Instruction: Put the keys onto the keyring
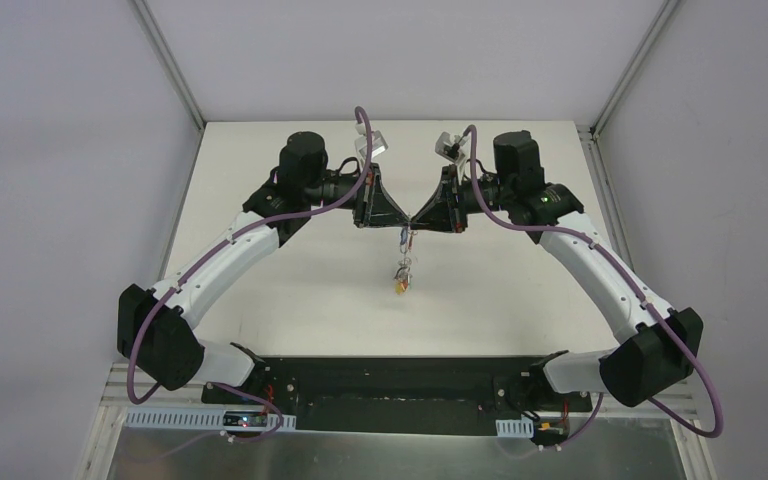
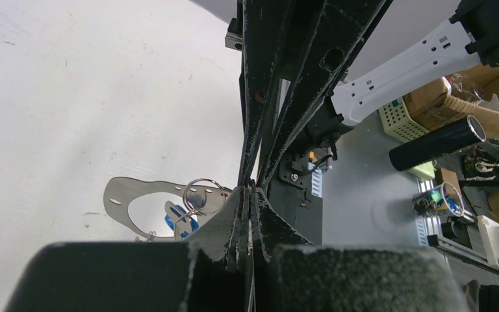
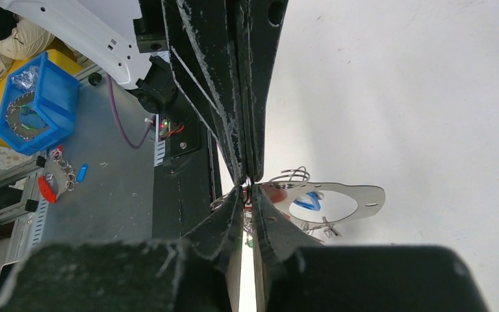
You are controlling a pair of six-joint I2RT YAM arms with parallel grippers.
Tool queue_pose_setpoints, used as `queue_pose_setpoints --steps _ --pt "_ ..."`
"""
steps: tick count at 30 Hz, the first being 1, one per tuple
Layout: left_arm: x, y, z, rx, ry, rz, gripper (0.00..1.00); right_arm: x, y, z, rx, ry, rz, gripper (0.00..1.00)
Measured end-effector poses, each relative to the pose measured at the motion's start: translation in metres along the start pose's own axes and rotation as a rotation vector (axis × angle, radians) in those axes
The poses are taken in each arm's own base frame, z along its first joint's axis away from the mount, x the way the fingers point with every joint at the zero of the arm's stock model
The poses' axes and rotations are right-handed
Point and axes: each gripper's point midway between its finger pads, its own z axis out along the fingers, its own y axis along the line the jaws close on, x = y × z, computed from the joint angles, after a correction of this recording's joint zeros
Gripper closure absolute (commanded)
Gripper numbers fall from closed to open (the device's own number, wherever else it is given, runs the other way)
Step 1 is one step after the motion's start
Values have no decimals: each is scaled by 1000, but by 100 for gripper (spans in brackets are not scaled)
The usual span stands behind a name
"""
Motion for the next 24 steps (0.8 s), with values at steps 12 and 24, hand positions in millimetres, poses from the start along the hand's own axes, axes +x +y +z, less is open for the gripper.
queue_pose_setpoints --steps 12,24 --pt "0 1 0 -3 -1 -1 100 3 0 1 -11 0 14 80" --pt "1 2 -1 -4 0 -6 100 5 -1 3 -17 5 33 96"
